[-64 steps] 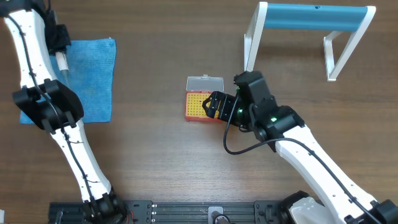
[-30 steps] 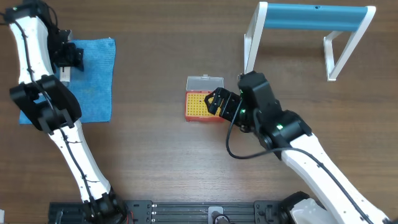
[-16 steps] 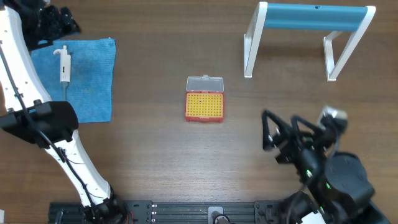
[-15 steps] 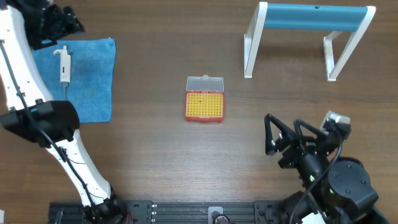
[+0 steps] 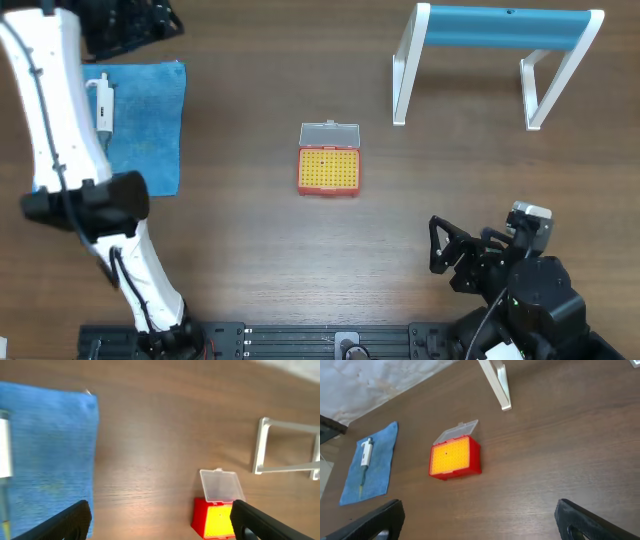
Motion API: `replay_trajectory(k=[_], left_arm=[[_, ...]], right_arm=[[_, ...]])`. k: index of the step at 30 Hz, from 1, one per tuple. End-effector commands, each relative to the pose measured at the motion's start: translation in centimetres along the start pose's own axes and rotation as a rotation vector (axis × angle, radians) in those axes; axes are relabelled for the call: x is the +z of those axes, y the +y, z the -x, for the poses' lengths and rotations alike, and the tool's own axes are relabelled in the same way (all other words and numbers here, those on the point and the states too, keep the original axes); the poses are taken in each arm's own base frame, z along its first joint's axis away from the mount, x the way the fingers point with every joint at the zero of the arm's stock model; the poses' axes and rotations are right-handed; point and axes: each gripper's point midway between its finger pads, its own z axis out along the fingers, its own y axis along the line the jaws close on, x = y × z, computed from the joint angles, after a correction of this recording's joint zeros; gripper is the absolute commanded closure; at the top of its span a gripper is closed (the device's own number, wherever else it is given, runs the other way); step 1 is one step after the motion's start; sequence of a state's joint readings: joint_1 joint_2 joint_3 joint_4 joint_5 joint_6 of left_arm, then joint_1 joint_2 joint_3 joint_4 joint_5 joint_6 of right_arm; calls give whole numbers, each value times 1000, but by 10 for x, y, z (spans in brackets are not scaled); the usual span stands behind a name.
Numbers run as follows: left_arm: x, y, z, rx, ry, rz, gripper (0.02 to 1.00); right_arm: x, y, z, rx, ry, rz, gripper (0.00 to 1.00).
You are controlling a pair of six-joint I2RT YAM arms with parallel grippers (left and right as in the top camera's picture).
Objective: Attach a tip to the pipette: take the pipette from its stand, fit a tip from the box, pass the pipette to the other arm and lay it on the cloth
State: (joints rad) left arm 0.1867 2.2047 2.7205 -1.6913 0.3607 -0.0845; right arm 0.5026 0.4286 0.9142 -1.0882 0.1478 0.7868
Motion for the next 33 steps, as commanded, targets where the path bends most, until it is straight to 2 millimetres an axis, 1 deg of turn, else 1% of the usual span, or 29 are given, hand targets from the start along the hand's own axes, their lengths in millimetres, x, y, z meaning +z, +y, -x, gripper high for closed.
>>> replay_trajectory(k=[1, 5, 7, 8, 9, 10, 11, 12, 13, 14, 15, 16, 17, 18, 19, 20, 22, 23, 24, 25, 26, 27, 29, 31, 33], left_arm=[[-84, -14, -2, 50, -193, 9, 119], [-125, -38, -15, 93, -279, -42, 119], [-140, -45, -20, 108, -310, -54, 117], [-149, -53, -25, 117, -327, -78, 117], [-152, -60, -27, 126, -329, -112, 117], [-154, -68, -30, 136, -325, -154, 119], [-153, -79, -33, 155, -311, -193, 119], [-150, -87, -36, 173, -302, -199, 119], [-147, -93, -38, 189, -291, -204, 119], [-144, -108, -44, 223, -276, -226, 119], [-145, -115, -48, 251, -279, -209, 119], [-146, -116, -50, 258, -284, -197, 117], [-150, -117, -52, 266, -295, -189, 117], [-155, -118, -55, 270, -305, -191, 117], [-161, -118, -59, 271, -313, -190, 119], [-164, -116, -66, 267, -309, -177, 119], [-164, -108, -80, 250, -283, -143, 117], [-160, -102, -90, 236, -253, -126, 119], [-154, -95, -109, 216, -199, -116, 117], [-150, -92, -121, 206, -167, -111, 119], [-141, -84, -146, 183, -105, -103, 117], [-136, -78, -164, 175, -73, -98, 117], [-134, -73, -191, 172, -88, -108, 117], [-141, -72, -210, 158, -150, -124, 115], [-148, -72, -220, 158, -226, -139, 117]], right_arm=[[0, -11, -10, -26, 36, -47, 29], [-2, -27, -27, -40, 104, -105, 29], [-4, -28, -28, -38, 101, -105, 29], [-5, -21, -16, -19, 43, -69, 29], [-9, -9, 6, 15, -63, -10, 29], [-16, 4, 31, 49, -181, 53, 29], [-32, 14, 62, 93, -332, 110, 29], [-40, 13, 72, 112, -393, 117, 29], [-48, 8, 76, 130, -439, 105, 29], [-58, -2, 76, 149, -487, 83, 29], [-70, -11, 74, 168, -544, 69, 29], [-76, -15, 71, 175, -576, 68, 29], [-83, -23, 62, 183, -606, 63, 29], [-84, -29, 53, 186, -605, 52, 29], [-76, -43, 33, 189, -546, -1, 29], [-66, -52, 21, 191, -480, -52, 29], [-61, -48, 26, 184, -500, -16, 29], [-60, -46, 29, 183, -514, -4, 23], [-56, -46, 29, 183, -512, -6, 29], [-51, -48, 27, 183, -501, -14, 29], [-44, -53, 22, 183, -478, -31, 29], [-39, -56, 18, 184, -457, -46, 29], [-34, -65, 4, 184, -401, -87, 29], [-29, -74, -10, 183, -342, -129, 29], [-27, -81, -23, 183, -292, -166, 29]])
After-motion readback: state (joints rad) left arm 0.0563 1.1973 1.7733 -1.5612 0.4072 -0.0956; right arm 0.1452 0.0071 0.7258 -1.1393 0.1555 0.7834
